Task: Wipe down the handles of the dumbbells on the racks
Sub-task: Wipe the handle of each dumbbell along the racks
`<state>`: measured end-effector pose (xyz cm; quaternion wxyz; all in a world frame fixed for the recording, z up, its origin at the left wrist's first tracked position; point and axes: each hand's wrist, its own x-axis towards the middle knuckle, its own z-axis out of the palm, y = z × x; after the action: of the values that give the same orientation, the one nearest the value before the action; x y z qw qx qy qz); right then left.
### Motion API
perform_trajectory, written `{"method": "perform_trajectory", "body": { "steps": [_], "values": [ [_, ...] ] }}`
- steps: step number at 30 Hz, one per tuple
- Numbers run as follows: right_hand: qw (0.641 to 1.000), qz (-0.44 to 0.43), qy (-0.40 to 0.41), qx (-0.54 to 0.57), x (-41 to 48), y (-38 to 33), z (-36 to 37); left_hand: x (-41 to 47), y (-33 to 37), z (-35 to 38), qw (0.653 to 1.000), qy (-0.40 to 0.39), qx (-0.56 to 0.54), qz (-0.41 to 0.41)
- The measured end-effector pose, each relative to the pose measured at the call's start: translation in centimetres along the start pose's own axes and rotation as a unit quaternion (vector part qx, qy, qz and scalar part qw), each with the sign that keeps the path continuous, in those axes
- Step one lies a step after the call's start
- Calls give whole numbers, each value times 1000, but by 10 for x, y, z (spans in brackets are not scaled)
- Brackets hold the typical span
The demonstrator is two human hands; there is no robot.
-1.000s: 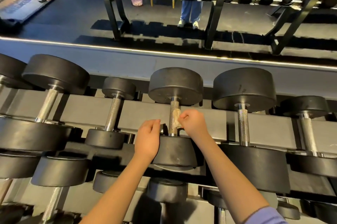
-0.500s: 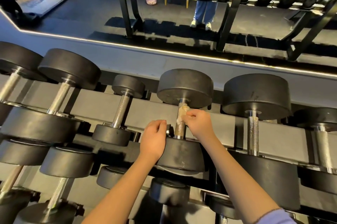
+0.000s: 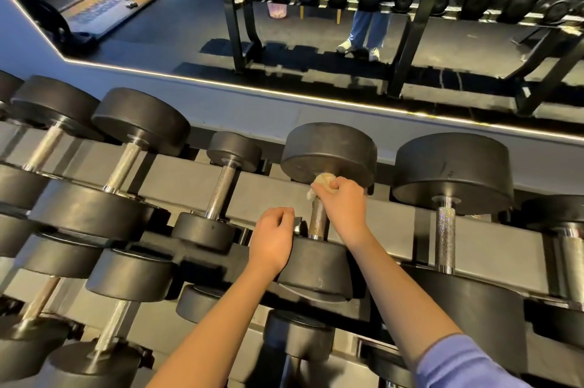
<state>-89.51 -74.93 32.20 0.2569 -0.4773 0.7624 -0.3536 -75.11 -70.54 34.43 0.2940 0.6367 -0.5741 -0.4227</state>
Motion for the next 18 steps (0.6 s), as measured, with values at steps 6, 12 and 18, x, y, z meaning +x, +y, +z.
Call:
{"method": "perform_trajectory", "body": {
  "steps": [6, 12, 18],
  "values": [
    [998, -9, -1, -63, 0, -1, -1, -2, 2, 0, 1000, 9, 2, -10],
    [993, 4, -93, -68, -18, 5, -19, 2, -5, 1, 1000, 4, -29, 1],
    [980, 15, -187, -66, -33, 0, -33, 5, -18, -3, 999, -11, -35, 23]
  ]
}}
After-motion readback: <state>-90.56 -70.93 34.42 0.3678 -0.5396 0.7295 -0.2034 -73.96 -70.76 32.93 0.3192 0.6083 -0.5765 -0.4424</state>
